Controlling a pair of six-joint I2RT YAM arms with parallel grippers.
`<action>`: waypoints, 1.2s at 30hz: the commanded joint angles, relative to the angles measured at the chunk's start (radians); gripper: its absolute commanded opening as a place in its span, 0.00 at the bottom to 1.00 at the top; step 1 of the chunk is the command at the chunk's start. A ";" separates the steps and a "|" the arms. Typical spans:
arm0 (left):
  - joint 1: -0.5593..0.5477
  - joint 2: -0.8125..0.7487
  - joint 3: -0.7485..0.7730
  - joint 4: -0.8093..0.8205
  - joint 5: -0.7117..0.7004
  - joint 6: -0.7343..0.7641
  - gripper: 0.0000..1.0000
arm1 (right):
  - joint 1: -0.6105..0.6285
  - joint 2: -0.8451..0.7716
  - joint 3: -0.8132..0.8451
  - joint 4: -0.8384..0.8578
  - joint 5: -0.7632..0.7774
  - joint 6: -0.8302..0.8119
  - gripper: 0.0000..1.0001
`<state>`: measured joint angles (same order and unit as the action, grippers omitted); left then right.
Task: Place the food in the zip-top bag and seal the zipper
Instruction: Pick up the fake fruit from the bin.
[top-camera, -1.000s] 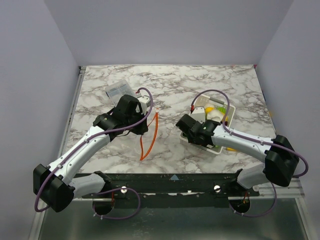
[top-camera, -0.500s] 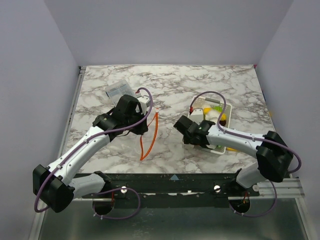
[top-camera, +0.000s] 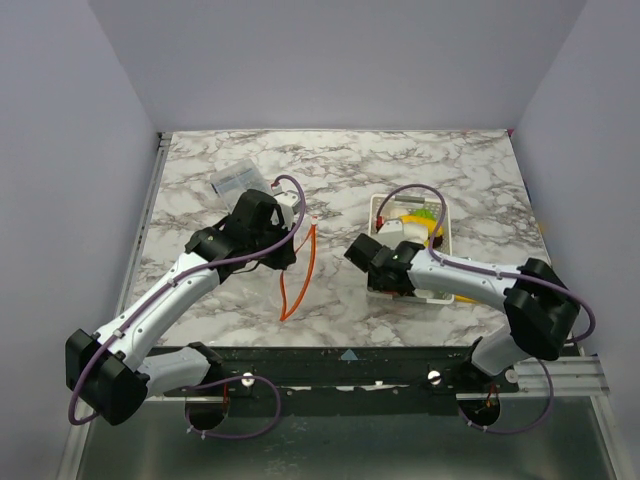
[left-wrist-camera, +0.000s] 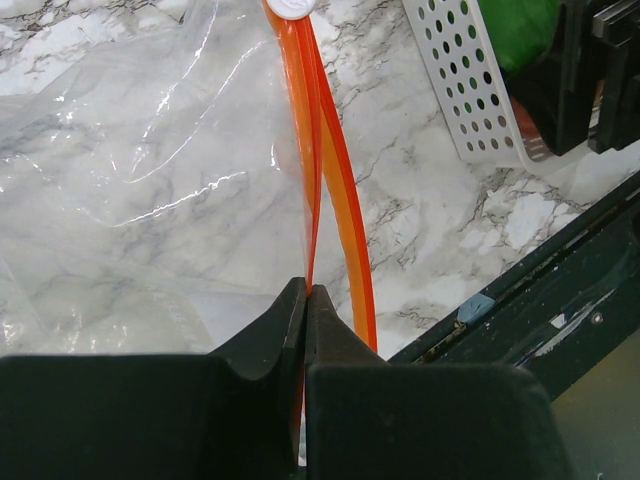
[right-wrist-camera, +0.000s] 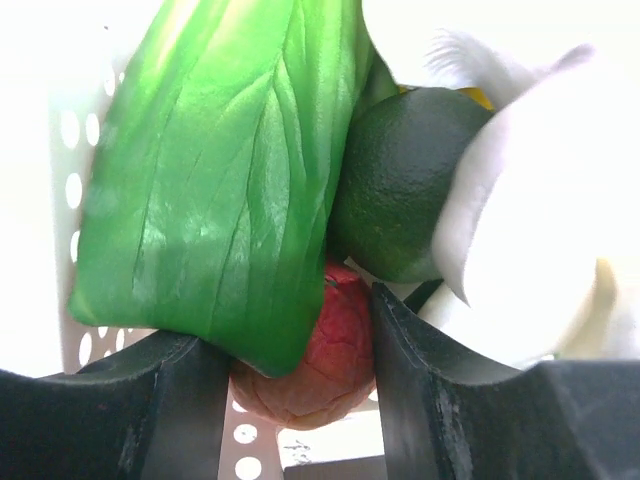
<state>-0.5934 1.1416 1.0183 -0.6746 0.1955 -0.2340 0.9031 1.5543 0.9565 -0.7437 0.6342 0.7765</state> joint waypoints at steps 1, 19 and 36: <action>-0.004 -0.003 -0.006 0.010 0.008 0.009 0.00 | 0.003 -0.085 0.051 -0.033 -0.002 -0.007 0.37; -0.003 0.000 -0.008 0.020 0.056 0.007 0.00 | 0.002 -0.315 0.124 -0.015 -0.113 -0.098 0.07; 0.037 -0.039 -0.035 0.084 0.241 -0.033 0.00 | 0.002 -0.492 -0.110 0.621 -0.598 -0.149 0.01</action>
<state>-0.5747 1.1282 0.9913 -0.6296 0.3477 -0.2516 0.9031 1.0756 0.9562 -0.4770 0.2920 0.6346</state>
